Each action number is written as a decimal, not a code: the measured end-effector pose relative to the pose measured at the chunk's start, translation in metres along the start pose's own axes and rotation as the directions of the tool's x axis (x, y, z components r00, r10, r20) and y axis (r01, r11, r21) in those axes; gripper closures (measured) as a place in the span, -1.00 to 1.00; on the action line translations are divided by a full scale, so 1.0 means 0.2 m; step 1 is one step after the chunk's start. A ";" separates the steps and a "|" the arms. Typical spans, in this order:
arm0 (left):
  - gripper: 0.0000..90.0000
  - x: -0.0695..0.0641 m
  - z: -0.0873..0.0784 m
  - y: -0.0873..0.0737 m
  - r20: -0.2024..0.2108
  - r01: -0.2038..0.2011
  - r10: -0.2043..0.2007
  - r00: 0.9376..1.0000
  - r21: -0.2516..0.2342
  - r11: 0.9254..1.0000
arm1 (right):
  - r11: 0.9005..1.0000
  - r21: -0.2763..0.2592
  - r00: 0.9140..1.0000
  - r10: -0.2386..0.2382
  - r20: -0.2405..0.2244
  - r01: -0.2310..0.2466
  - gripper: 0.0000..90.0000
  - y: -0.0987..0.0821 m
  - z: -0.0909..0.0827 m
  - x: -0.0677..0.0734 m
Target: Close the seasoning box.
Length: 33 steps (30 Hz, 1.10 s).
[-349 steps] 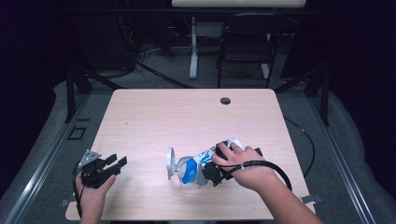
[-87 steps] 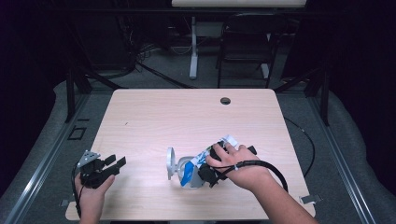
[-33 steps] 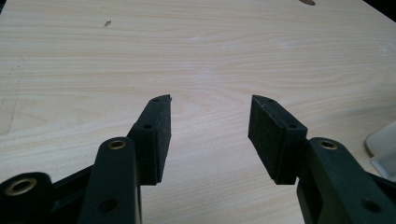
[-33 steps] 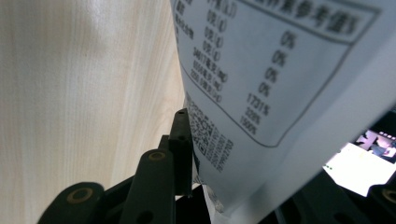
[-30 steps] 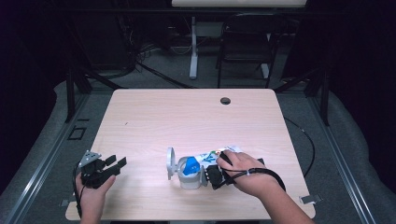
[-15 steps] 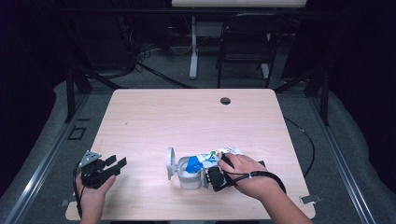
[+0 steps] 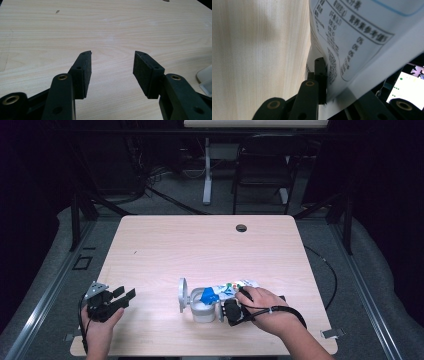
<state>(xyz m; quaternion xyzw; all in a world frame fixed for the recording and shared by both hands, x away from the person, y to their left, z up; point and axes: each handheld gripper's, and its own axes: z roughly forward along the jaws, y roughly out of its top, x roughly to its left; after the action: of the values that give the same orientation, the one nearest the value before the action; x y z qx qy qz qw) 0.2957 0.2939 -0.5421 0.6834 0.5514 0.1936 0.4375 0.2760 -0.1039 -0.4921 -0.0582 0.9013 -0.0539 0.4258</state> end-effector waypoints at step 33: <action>0.10 -0.01 0.01 0.00 -0.003 -0.008 0.008 1.000 0.013 1.000 | 0.933 -0.159 0.944 0.306 -0.125 -0.324 0.90 -0.09 0.01 0.05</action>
<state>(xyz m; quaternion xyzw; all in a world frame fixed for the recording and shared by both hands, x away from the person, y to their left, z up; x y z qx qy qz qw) 0.2959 0.2922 -0.5431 0.6879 0.5507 0.1928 0.4317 0.2728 -0.1242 -0.4992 0.0522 0.9200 0.0929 0.3772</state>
